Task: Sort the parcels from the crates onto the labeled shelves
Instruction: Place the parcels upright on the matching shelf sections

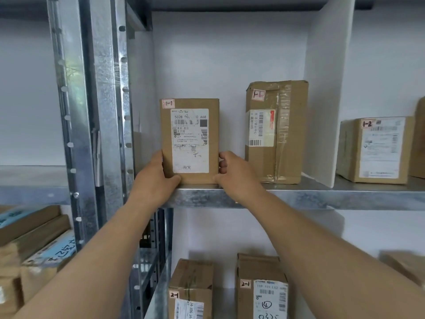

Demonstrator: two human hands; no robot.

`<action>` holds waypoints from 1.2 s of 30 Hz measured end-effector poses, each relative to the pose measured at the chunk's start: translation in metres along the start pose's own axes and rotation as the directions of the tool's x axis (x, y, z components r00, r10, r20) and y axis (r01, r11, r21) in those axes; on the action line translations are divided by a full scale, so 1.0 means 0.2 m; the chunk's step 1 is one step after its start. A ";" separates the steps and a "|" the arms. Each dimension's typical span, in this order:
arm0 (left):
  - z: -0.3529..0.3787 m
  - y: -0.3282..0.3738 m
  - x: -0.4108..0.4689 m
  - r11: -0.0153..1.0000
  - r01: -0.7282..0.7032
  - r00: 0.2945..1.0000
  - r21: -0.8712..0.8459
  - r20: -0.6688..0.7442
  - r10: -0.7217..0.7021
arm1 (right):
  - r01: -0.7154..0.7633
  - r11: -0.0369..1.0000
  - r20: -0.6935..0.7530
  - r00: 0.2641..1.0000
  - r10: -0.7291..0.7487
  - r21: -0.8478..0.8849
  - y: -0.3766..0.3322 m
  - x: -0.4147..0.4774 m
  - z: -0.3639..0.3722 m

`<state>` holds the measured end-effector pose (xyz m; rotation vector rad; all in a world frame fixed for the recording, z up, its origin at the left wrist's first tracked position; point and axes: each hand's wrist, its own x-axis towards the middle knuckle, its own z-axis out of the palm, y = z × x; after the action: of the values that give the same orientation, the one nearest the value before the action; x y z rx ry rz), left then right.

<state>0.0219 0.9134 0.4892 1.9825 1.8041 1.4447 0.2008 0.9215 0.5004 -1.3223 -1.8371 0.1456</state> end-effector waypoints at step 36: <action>0.51 0.56 -0.06 0.995 -0.095 0.990 0.000 0.107 0.094 | -0.174 0.965 -0.168 0.975 0.142 -0.195 0.42 -0.19 -0.50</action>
<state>0.1743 0.9223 0.4969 2.1308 1.6935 1.3317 0.3337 0.8918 0.4979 -1.5828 -1.6507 -0.0655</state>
